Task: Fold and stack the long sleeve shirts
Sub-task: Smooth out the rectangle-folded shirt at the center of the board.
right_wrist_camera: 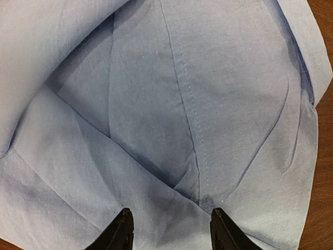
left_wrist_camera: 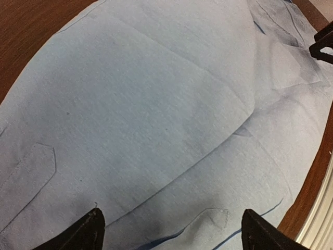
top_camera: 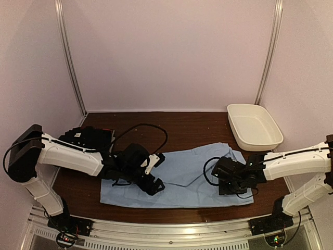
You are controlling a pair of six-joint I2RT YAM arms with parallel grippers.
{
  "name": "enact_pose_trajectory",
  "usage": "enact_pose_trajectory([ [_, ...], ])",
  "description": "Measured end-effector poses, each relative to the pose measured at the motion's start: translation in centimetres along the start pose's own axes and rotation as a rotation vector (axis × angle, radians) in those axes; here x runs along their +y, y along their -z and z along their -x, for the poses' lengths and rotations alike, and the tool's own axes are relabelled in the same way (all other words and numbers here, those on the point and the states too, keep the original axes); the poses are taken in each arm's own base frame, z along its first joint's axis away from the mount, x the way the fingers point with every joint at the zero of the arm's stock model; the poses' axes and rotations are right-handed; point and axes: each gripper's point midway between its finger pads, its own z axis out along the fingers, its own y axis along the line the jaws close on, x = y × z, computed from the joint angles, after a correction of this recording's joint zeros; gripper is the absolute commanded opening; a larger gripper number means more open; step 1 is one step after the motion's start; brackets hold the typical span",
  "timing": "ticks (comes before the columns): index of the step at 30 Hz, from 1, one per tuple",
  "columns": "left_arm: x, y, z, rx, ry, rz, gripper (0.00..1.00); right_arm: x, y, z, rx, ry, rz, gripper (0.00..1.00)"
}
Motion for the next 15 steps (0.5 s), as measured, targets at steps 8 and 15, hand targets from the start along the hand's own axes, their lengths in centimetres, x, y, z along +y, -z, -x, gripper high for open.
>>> enact_pose_trajectory([
  [8, 0.1, 0.0, 0.0, -0.001, 0.0, 0.007, 0.93, 0.1, -1.3, 0.2, 0.021, 0.043, -0.002, 0.44],
  [15, 0.3, 0.0, 0.0, -0.001, 0.0, 0.016, 0.93, 0.4, -2.2, -0.5, 0.056, 0.068, -0.001, 0.3],
])
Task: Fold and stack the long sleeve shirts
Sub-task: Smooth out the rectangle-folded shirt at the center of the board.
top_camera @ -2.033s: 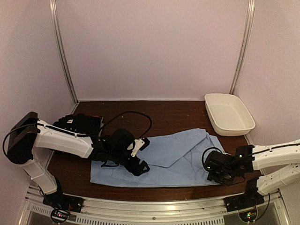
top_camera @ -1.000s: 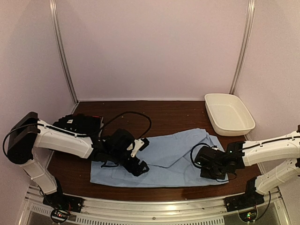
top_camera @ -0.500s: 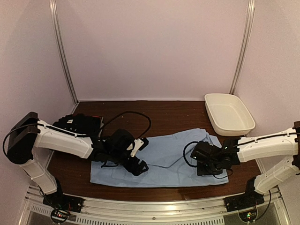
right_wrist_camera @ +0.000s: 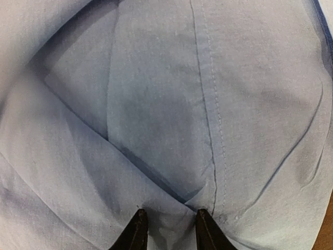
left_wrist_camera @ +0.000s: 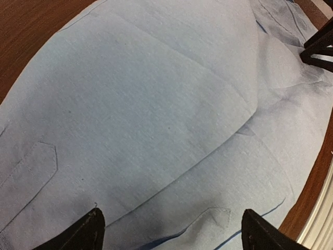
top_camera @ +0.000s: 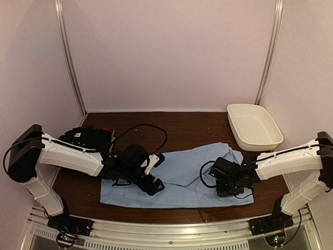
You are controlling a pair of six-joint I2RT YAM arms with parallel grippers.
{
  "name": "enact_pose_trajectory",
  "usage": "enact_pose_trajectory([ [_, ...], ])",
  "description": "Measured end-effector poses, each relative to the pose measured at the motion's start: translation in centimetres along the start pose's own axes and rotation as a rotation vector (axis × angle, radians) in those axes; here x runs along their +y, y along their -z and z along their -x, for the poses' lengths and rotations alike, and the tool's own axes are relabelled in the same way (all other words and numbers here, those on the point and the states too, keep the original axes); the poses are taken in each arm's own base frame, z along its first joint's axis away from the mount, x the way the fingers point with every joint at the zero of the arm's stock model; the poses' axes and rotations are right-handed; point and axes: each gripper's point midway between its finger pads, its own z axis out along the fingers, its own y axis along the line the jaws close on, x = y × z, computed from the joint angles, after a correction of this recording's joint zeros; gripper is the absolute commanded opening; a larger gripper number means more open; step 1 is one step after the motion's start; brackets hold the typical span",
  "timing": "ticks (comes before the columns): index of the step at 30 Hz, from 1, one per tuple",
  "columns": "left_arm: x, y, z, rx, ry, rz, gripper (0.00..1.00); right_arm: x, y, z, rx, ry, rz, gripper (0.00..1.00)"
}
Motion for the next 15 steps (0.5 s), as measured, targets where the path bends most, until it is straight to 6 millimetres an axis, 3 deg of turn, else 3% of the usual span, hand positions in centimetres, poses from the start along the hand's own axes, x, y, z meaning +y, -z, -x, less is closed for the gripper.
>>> enact_pose_trajectory([
  [11, 0.12, -0.02, -0.16, 0.003, 0.001, 0.006, 0.93, -0.01, -0.54, -0.56, 0.022, 0.011, -0.003, 0.0],
  [15, 0.17, -0.03, -0.24, 0.005, 0.001, 0.008, 0.93, 0.02, -0.54, -0.55, 0.022, 0.017, -0.001, 0.0],
])
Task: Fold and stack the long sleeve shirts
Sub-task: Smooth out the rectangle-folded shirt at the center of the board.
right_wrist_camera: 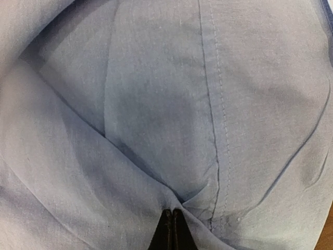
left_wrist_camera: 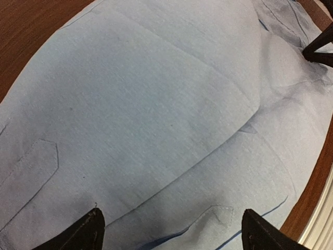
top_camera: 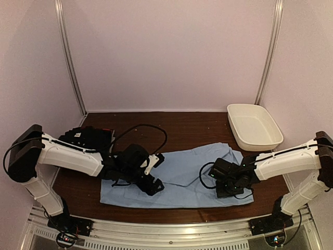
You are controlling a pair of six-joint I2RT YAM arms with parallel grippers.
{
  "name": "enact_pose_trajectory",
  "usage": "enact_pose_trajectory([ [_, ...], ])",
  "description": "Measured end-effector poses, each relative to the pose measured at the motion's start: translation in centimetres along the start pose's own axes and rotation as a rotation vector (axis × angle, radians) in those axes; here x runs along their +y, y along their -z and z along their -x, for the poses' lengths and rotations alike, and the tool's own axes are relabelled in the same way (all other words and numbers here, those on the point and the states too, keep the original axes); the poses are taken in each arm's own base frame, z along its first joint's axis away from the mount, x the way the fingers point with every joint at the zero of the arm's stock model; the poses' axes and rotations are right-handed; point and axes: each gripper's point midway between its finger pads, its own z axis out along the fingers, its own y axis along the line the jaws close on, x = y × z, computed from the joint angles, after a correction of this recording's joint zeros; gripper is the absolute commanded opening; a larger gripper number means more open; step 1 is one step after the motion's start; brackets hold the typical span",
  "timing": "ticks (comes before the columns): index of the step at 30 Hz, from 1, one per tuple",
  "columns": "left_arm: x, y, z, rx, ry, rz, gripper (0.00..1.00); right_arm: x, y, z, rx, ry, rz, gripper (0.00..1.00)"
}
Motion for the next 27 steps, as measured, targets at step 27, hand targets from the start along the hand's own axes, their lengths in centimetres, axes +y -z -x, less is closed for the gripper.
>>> enact_pose_trajectory([
  [27, 0.8, 0.0, -0.3, 0.01, 0.0, 0.047, 0.93, 0.2, 2.4, 5.1, -0.054, 0.081, -0.07, 0.0],
])
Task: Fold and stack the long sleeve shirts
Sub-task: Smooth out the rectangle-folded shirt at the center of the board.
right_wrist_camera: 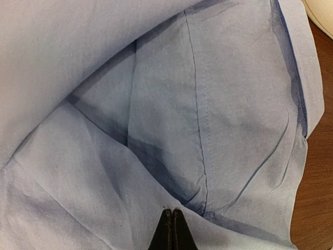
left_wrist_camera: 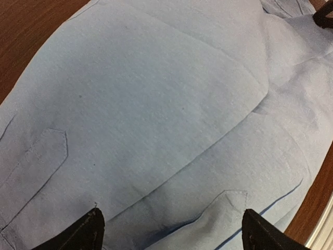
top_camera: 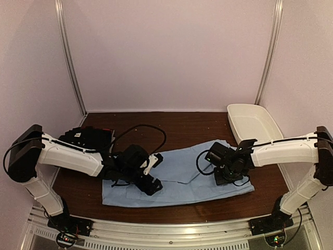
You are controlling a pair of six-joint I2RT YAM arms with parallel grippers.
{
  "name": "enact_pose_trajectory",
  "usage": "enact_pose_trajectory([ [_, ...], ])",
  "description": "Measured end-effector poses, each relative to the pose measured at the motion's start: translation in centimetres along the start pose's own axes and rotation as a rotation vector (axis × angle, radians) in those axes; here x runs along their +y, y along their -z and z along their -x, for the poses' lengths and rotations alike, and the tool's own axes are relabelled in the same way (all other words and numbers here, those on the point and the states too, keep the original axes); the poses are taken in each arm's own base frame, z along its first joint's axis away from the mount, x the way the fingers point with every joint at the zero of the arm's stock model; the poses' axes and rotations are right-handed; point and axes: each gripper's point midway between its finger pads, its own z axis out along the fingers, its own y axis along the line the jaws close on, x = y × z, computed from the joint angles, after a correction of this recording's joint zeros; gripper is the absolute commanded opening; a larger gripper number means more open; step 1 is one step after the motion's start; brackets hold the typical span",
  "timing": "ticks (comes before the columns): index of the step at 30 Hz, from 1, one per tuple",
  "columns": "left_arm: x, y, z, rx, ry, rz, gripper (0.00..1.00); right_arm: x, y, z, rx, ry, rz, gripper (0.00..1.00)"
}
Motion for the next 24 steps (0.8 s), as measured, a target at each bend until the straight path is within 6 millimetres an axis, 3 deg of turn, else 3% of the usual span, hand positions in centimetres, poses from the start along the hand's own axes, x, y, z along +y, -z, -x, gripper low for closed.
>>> enact_pose_trajectory([
  [9, 0.7, 0.0, 0.1, -0.008, 0.0, 0.039, 0.94, -1.1, -1.4, 0.7, 0.014, 0.008, -0.034, 0.04],
  [16, 1.5, -0.5, -1.8, 0.032, -0.001, 0.073, 0.93, -1.3, -3.3, 0.2, 0.051, 0.037, -0.069, 0.21],
  [19, 2.0, -0.6, -2.9, 0.055, -0.002, 0.092, 0.93, -1.7, -3.7, -0.4, 0.064, 0.037, -0.081, 0.28],
  [24, 2.3, -0.7, -3.1, 0.037, -0.003, 0.107, 0.93, -2.7, -3.6, -1.3, 0.069, 0.021, -0.093, 0.38],
])
